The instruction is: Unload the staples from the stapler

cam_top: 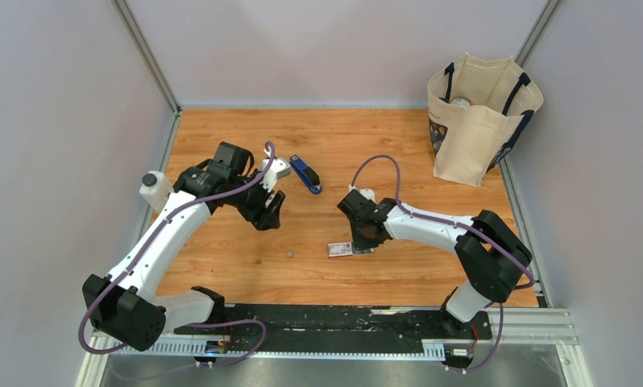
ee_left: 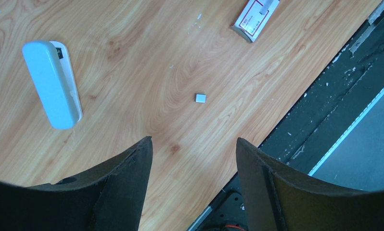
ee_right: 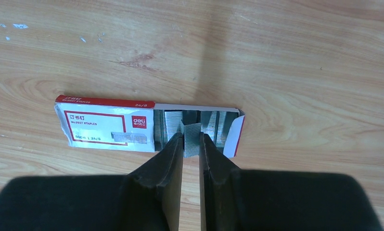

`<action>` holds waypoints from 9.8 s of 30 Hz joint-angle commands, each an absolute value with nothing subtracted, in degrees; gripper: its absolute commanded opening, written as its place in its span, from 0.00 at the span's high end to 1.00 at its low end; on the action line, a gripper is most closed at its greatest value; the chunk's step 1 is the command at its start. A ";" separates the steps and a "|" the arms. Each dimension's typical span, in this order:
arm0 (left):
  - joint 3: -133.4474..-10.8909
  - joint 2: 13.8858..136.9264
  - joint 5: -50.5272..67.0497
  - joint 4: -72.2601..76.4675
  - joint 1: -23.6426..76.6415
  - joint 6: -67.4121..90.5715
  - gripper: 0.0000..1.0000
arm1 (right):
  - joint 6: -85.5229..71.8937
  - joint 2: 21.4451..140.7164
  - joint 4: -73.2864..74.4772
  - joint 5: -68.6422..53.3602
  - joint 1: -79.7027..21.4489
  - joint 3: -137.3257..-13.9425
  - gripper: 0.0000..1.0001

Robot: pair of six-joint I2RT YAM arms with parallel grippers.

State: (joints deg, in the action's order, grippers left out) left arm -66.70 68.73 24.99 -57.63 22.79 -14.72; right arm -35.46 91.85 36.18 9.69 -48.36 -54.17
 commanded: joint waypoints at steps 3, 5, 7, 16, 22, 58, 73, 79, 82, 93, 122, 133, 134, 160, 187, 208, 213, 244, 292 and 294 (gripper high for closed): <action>-68.29 67.94 26.37 -57.66 22.85 -16.52 0.27 | -34.54 90.00 37.35 12.30 -48.69 -55.46 0.83; -68.29 68.03 26.37 -57.74 22.85 -16.61 0.27 | -34.45 89.83 37.53 12.39 -48.60 -55.72 0.83; -68.29 68.03 26.63 -57.74 22.85 -16.61 0.28 | -34.45 89.47 37.79 12.39 -48.69 -55.72 0.83; -68.03 67.94 26.98 -57.57 22.85 -16.61 0.28 | -34.63 86.93 38.23 11.43 -48.69 -56.07 0.83; -67.85 67.85 27.16 -57.57 22.85 -16.52 0.27 | -34.28 87.45 38.50 12.04 -48.69 -55.90 0.83; -67.50 67.06 27.07 -58.18 22.85 -17.05 0.27 | -33.40 91.67 36.21 13.54 -48.87 -54.84 0.83; -67.24 67.15 27.60 -58.10 22.85 -16.96 0.27 | -32.70 92.20 36.74 14.85 -48.96 -55.11 0.83; -67.15 66.97 27.68 -58.27 22.85 -16.96 0.27 | -32.78 92.72 36.47 14.77 -49.04 -55.46 0.82; -67.06 66.89 27.60 -58.36 22.85 -17.05 0.27 | -32.78 92.99 36.39 14.76 -49.13 -55.63 0.82; -67.24 66.80 27.95 -58.71 22.85 -17.23 0.27 | -32.43 92.81 37.26 14.41 -49.39 -56.95 0.66; -66.71 67.85 27.16 -58.62 22.85 -18.37 0.27 | -34.28 88.68 37.09 11.78 -48.96 -55.63 0.99; -66.80 67.85 26.72 -58.62 22.85 -18.46 0.27 | -34.37 90.35 35.25 11.07 -48.78 -54.23 0.99; -66.88 67.94 26.63 -58.62 22.85 -18.46 0.27 | -34.37 90.53 35.07 11.07 -48.87 -53.97 0.99; -65.48 71.01 24.35 -53.97 26.89 -19.16 0.26 | -33.49 81.13 40.16 11.86 -48.08 -59.68 0.87; -65.57 92.54 13.54 -37.71 44.91 -23.99 0.25 | -36.56 70.13 9.33 -21.97 -22.76 -29.10 0.66; -67.24 100.37 12.31 -36.12 49.74 -26.10 0.29 | -37.09 71.28 3.69 -24.79 -20.83 -24.00 0.71; -67.59 101.51 11.95 -35.95 50.54 -26.54 0.29 | -37.35 71.54 3.34 -24.70 -20.65 -23.29 0.75; -70.31 105.55 10.90 -36.48 52.38 -27.25 0.30 | -38.06 74.00 0.53 -26.01 -19.60 -23.99 0.82; -72.16 106.26 10.46 -36.39 52.65 -26.19 0.32 | -40.60 74.97 -2.90 -24.52 -23.11 -22.32 0.92; -72.07 106.17 10.46 -36.65 52.73 -26.28 0.32 | -40.78 75.06 -2.99 -24.17 -23.55 -22.24 0.92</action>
